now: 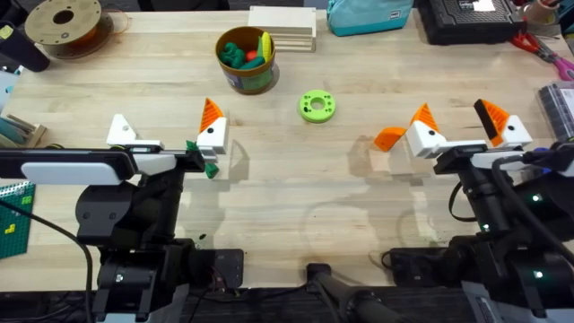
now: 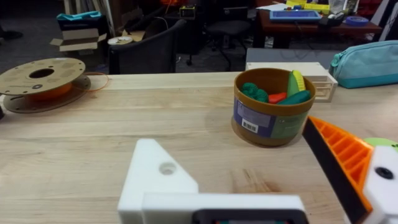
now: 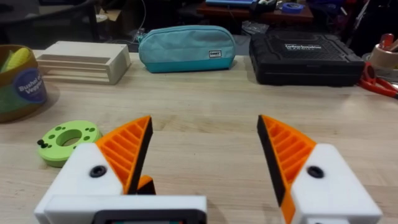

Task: Pick up the gripper from the table and insert it into the empty holder that is missing its gripper. Then pick up a screw, insert it into the mounting hole, and use the screwdriver to tighten it. Finally, clean up the table by picking up the vegetable and placing it into the bucket.

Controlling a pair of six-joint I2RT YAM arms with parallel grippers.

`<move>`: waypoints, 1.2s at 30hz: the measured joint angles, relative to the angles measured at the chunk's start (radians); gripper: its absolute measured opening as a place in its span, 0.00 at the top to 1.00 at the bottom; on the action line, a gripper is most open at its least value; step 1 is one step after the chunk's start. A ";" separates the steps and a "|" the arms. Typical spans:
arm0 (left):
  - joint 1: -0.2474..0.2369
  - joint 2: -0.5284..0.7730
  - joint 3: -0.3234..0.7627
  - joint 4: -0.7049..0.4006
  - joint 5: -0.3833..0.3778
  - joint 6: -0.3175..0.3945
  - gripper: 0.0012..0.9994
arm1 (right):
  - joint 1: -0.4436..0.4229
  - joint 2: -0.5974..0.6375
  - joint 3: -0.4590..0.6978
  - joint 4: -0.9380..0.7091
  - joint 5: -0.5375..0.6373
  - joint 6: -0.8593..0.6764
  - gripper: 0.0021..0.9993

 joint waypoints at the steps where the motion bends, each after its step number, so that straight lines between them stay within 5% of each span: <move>1: 0.000 0.000 0.000 0.000 0.000 0.000 0.01 | 0.000 0.000 0.000 0.000 0.000 0.000 0.01; 12: 0.000 0.000 0.009 0.013 0.001 0.000 0.01 | -0.002 0.000 0.001 0.070 -0.003 -0.002 0.01; 20: 0.000 0.166 0.473 -0.567 -0.002 0.000 0.01 | -0.002 0.114 0.329 -0.414 -0.011 0.034 0.01; 25: 0.000 0.424 0.822 -0.929 -0.001 -0.031 0.01 | -0.002 0.259 0.612 -0.691 -0.015 0.035 0.01; 26: 0.000 0.578 0.948 -1.046 0.002 -0.053 0.01 | -0.002 0.337 0.726 -0.774 -0.015 0.035 0.01; 34: 0.000 0.824 1.020 -1.071 0.105 -0.154 0.01 | -0.002 0.385 0.795 -0.773 -0.015 0.035 0.01; 36: 0.000 0.861 1.020 -1.071 0.127 -0.180 0.15 | -0.002 0.385 0.795 -0.774 -0.015 0.035 0.01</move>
